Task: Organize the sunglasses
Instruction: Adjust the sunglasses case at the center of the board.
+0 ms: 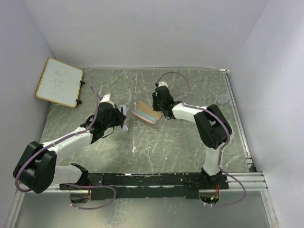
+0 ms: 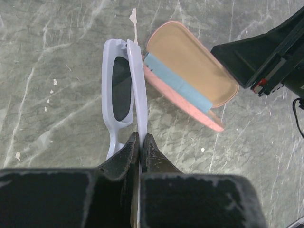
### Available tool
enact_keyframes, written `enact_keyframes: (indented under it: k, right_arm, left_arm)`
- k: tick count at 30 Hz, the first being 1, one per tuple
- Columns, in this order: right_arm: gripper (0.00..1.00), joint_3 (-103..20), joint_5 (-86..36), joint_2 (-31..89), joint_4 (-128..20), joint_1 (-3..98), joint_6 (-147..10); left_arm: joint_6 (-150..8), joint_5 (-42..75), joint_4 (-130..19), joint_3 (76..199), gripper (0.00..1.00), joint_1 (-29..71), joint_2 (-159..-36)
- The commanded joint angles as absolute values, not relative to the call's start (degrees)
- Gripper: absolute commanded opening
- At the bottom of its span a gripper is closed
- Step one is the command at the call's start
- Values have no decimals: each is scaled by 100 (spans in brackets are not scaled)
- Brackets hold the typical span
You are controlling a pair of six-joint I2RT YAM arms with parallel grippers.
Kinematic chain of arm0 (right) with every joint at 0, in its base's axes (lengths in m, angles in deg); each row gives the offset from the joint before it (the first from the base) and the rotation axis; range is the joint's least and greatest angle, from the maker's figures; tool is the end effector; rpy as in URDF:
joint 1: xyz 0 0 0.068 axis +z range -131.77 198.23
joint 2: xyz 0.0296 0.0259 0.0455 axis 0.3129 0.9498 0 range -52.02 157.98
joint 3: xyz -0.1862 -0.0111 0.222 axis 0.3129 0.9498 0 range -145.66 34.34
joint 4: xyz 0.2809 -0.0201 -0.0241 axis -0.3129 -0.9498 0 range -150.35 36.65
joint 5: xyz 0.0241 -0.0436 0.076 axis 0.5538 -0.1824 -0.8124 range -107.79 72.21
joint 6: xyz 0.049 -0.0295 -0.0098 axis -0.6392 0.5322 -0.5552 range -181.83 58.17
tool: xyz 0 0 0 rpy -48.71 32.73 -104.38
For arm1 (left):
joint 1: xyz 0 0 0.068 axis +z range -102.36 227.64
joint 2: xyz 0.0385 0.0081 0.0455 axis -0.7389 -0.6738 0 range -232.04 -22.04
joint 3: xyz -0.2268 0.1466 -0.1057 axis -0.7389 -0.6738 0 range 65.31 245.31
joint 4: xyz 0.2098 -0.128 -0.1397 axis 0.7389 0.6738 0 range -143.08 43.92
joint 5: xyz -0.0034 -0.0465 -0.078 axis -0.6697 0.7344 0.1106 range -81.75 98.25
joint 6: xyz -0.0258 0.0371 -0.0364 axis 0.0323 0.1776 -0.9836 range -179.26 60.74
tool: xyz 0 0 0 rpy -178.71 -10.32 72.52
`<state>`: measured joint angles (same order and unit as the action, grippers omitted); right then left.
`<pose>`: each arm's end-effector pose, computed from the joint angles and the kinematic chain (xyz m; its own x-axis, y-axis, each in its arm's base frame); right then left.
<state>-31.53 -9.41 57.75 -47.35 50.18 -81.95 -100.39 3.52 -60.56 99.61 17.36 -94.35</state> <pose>0.3769 0.2279 0.1656 -0.6361 0.0046 -0.7716 -0.2206 0.9572 0.1876 0.2448 -0.1390 0.2058 -0.6206 -0.3967 -0.6764 0.0437 0.8438 -0.5349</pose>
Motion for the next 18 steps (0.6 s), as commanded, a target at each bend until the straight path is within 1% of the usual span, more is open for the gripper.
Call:
enact_keyframes:
  k: [1, 18]
  right_arm:
    - [24, -2987, -931, 5668, -4746, 5299, -8217]
    - [24, -2333, -867, 5185, -4713, 5721, -8403]
  left_arm:
    - [-9956, 376, -6156, 10161, 7, 1696, -9309]
    - [-9995, 322, -6192, 10142, 7, 1697, -9358]
